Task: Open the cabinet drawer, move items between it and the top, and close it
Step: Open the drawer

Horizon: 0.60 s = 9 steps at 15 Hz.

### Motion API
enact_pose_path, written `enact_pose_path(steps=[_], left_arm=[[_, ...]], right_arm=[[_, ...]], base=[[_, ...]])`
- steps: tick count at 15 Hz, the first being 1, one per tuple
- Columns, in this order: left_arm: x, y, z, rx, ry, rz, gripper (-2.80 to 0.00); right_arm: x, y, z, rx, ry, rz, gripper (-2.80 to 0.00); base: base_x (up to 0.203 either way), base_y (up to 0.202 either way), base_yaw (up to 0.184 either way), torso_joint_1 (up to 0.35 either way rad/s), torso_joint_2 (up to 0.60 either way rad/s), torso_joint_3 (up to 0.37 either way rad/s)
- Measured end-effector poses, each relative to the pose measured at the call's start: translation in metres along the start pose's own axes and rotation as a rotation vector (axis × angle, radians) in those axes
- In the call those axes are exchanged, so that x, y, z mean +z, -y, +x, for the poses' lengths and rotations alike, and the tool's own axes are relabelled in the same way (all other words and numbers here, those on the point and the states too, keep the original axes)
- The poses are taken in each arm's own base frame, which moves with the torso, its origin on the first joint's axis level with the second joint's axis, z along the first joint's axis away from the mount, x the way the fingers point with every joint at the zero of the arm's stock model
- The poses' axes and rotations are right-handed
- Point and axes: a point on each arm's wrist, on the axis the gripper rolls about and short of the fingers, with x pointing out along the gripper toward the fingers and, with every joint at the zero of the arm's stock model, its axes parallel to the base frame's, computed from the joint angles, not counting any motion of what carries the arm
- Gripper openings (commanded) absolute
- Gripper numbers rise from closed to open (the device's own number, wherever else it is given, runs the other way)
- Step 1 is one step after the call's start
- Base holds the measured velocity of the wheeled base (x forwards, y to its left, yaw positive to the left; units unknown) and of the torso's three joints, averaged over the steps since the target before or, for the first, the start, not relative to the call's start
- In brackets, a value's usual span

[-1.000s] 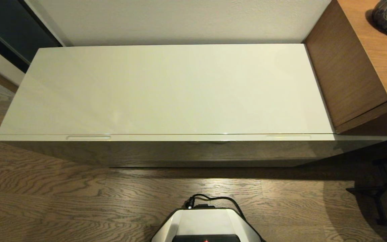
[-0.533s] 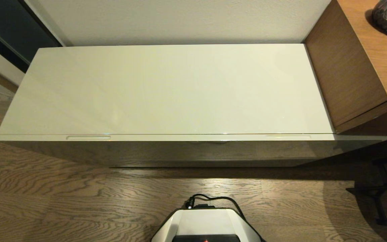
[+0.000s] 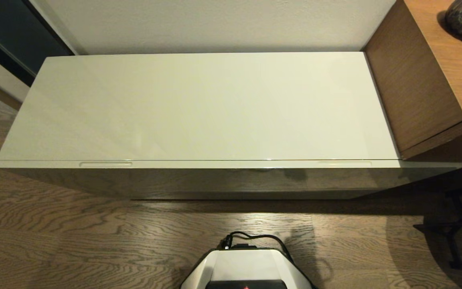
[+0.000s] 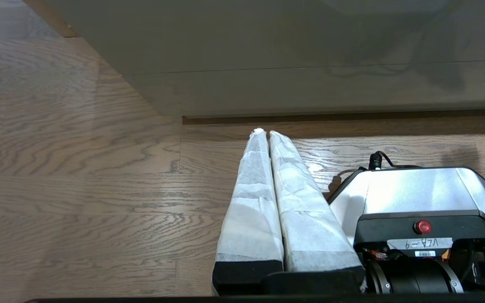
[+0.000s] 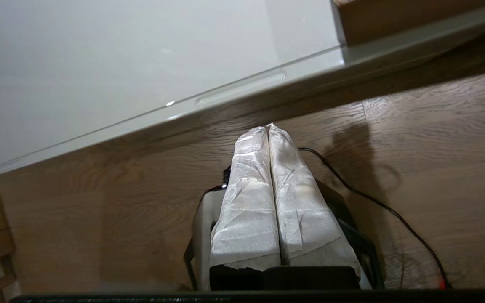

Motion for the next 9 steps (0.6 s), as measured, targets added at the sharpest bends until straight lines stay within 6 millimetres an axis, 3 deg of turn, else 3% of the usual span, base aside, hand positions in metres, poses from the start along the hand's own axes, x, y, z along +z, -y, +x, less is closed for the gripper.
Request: enact_pose_path(steps=[5,9], left_arm=[[0.000,0.000,0.000,0.000,0.000,0.000,-2.80],[0.000,0.000,0.000,0.000,-0.001,0.000,-2.80]], right_arm=[[-0.014,-0.022,0.119,-0.023,0.011,0.013,-2.80],[-0.030,-0.036,0.170,-0.047,0.039,0.023,-2.80]], base=[[0.000,0.000,0.000,0.000,0.00,0.000],[0.000,0.000,0.000,0.000,0.00,0.000]])
